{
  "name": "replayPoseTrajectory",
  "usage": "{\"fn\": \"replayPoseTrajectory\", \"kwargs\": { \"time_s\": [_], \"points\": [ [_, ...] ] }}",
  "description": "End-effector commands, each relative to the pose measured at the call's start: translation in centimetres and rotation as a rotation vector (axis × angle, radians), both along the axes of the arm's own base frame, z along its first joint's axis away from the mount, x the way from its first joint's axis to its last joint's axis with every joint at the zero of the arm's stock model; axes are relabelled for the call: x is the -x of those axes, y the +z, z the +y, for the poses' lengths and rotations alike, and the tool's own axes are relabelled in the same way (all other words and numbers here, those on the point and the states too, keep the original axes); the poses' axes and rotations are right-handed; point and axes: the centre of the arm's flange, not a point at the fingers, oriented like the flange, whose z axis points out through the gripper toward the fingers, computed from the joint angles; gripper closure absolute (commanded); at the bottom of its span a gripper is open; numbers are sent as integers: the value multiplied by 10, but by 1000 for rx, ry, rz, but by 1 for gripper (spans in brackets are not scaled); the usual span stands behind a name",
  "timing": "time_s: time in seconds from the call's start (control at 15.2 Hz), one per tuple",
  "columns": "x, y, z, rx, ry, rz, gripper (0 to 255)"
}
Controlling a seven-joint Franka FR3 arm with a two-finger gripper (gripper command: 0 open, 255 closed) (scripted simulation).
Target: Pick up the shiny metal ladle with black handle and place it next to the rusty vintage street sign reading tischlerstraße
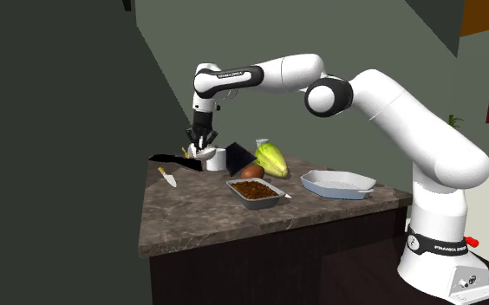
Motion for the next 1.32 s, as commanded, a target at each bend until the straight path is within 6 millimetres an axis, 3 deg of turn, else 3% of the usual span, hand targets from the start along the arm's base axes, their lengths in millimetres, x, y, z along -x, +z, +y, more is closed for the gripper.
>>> {"fn": "replayPoseTrajectory", "kwargs": {
  "time_s": [0.0, 1.25],
  "points": [
    [0, -10, 0, 1, 0, -1, 255],
    [0, -108, 0, 1, 0, -1, 255]
  ]
}}
